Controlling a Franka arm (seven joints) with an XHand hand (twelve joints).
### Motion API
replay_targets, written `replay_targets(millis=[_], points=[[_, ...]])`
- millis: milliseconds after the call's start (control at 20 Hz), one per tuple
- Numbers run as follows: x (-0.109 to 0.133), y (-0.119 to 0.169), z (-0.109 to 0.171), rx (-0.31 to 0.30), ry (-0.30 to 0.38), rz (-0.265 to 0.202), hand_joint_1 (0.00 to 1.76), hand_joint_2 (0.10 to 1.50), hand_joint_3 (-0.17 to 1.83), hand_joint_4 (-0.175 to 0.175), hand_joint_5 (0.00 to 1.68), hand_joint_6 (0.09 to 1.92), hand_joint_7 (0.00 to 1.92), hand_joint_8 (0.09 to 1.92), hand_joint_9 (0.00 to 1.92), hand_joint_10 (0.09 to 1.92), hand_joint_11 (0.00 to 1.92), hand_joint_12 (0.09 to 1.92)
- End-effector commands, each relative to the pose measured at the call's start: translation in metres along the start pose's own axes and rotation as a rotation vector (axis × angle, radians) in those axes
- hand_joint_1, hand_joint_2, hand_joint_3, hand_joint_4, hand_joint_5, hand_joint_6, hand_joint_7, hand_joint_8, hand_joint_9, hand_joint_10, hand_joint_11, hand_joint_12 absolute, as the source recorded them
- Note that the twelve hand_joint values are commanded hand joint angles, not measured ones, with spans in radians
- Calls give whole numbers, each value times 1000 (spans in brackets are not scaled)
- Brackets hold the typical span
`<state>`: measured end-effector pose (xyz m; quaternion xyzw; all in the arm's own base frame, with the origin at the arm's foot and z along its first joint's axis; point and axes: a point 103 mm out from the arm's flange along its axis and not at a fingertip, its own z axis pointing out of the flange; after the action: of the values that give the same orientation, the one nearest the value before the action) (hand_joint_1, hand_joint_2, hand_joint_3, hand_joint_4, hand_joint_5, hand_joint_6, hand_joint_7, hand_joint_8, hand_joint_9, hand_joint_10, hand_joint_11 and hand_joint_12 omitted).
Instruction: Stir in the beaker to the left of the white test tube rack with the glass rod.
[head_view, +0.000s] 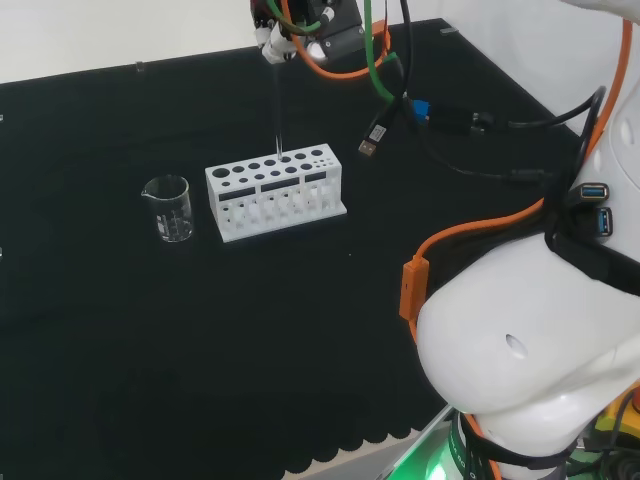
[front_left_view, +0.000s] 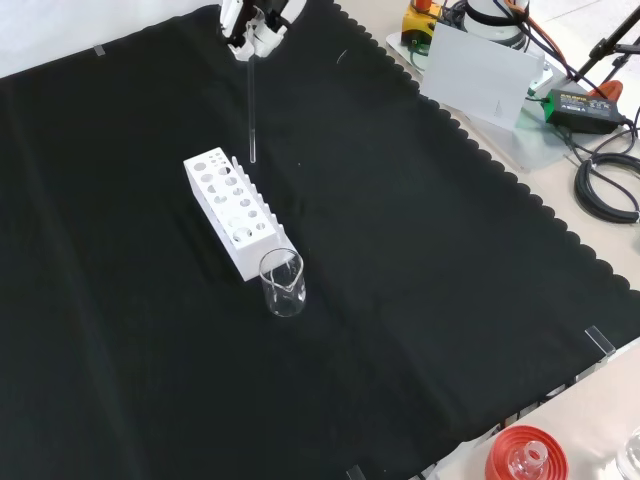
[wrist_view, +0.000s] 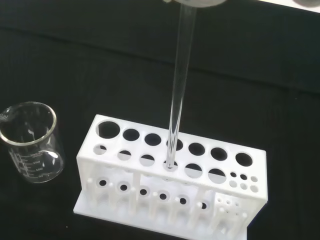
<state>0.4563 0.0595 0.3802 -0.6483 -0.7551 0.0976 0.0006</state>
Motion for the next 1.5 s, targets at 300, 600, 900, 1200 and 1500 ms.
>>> replay_targets(millis=[300, 600, 900, 1200, 1500], points=[[-2, 0, -1, 0, 5, 0, 1284, 1105, 15, -175, 908, 850, 1093, 1117, 1635, 610, 1508, 725], [1, 0, -2, -12, -1, -17, 1284, 1106, 13, -175, 908, 849, 1094, 1115, 1638, 606, 1510, 724], [34, 10, -10, -17, -2, -51, 1284, 1106, 12, -175, 908, 848, 1094, 1115, 1641, 603, 1511, 723], [51, 10, -17, -14, -22, -80, 1284, 1108, 10, -175, 907, 848, 1093, 1116, 1644, 599, 1512, 722], [80, 22, -26, -23, -22, -132, 1284, 1109, 9, -175, 906, 848, 1092, 1118, 1647, 596, 1513, 722]])
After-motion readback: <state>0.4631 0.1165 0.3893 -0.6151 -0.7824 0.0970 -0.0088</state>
